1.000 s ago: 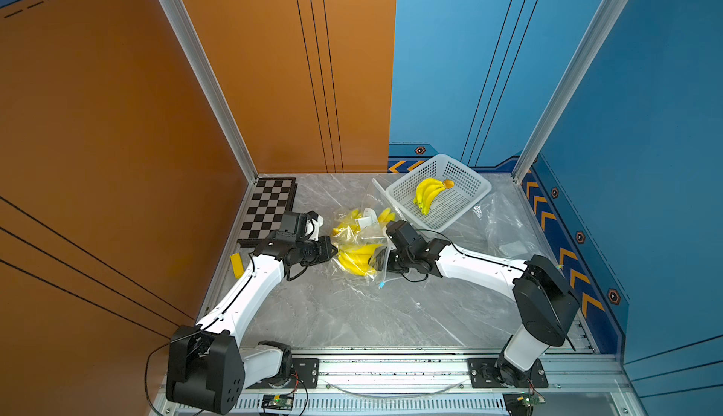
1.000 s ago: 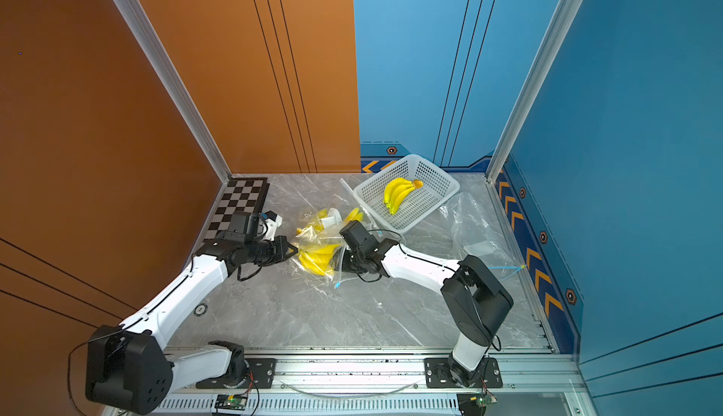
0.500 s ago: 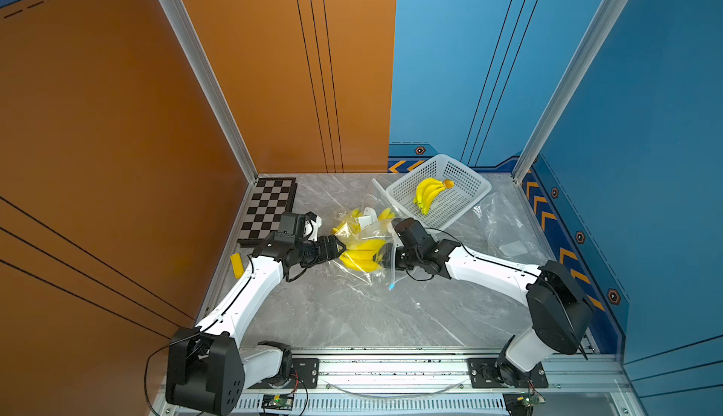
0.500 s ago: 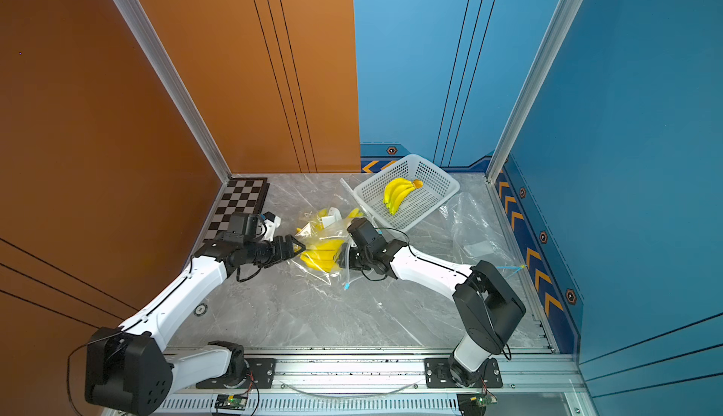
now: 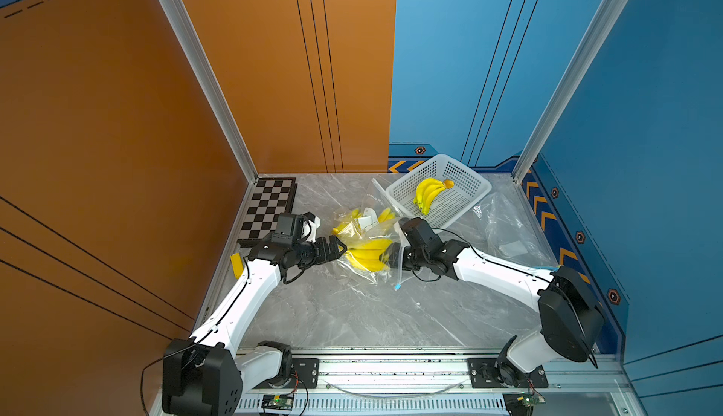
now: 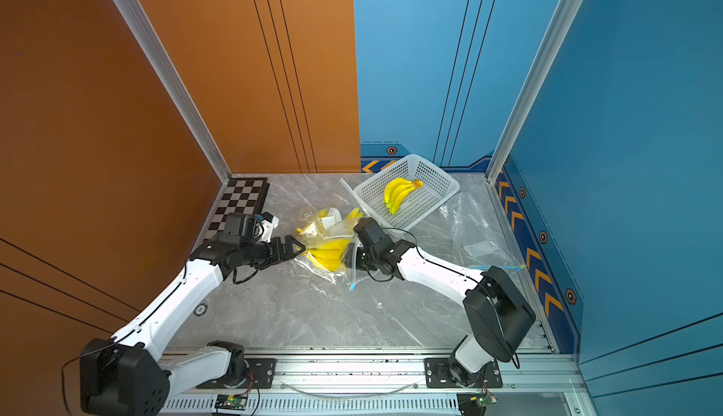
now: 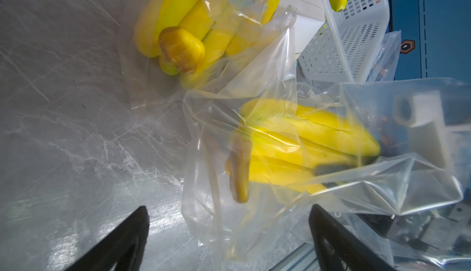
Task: Open the zip-top bag and take out the banana
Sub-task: Pick up the banana from the zipper food storage bag.
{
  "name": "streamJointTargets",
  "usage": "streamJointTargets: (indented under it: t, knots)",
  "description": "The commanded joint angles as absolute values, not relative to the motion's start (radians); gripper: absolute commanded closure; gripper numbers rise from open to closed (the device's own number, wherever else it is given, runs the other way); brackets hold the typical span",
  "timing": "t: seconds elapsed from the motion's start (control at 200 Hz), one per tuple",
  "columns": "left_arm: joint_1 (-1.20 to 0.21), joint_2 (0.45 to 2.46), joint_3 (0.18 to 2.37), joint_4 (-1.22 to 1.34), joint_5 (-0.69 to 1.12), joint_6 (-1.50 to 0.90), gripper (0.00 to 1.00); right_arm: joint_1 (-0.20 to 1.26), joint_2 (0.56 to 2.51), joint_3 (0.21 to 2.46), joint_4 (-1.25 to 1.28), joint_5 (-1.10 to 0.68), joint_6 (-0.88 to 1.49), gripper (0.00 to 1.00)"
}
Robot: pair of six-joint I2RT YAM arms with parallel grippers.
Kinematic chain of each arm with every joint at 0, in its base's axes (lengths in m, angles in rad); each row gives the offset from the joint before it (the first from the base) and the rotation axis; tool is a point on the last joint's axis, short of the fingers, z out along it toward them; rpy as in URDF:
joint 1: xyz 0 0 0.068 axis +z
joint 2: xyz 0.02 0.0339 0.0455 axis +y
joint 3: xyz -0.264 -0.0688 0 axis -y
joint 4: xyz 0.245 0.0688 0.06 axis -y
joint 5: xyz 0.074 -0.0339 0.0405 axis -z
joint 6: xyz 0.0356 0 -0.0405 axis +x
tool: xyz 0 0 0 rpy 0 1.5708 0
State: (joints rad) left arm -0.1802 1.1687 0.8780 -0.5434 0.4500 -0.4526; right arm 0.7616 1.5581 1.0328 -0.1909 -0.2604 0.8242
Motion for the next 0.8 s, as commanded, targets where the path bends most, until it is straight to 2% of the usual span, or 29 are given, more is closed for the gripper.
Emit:
streamJointTargets:
  t: [0.0,0.14,0.16,0.24,0.31,0.415,0.521,0.576,0.726,0.796]
  knots:
    - [-0.206,1.150,0.868,-0.569,0.478,-0.412,0.02,0.745,1.526,1.022,-0.208,-0.241,0.854,0.68]
    - [-0.219,1.143,0.851,-0.569,0.493,-0.397,0.12,0.741,1.522,1.029,-0.203,-0.247,0.865,0.68]
    - [-0.219,1.144,0.851,-0.569,0.494,-0.397,0.19,0.741,1.522,1.029,-0.200,-0.248,0.869,0.68]
    - [-0.221,1.150,0.854,-0.568,0.499,-0.396,0.33,0.741,1.523,1.027,-0.190,-0.254,0.880,0.68]
    - [-0.219,1.155,0.861,-0.568,0.499,-0.393,0.36,0.741,1.526,1.026,-0.184,-0.256,0.888,0.68]
    - [-0.219,1.168,0.865,-0.569,0.503,-0.384,0.56,0.741,1.529,1.029,-0.176,-0.256,0.899,0.68]
    - [-0.211,1.178,0.865,-0.569,0.495,-0.382,0.89,0.744,1.531,1.035,-0.179,-0.256,0.898,0.68]
    - [-0.206,1.178,0.870,-0.574,0.485,-0.383,1.00,0.744,1.530,1.037,-0.182,-0.255,0.899,0.68]
    - [-0.205,1.178,0.925,-0.665,0.368,-0.350,1.00,0.743,1.528,1.041,-0.213,-0.246,0.897,0.68]
    - [-0.213,1.178,0.971,-0.745,0.251,-0.319,1.00,0.743,1.528,1.045,-0.232,-0.238,0.897,0.68]
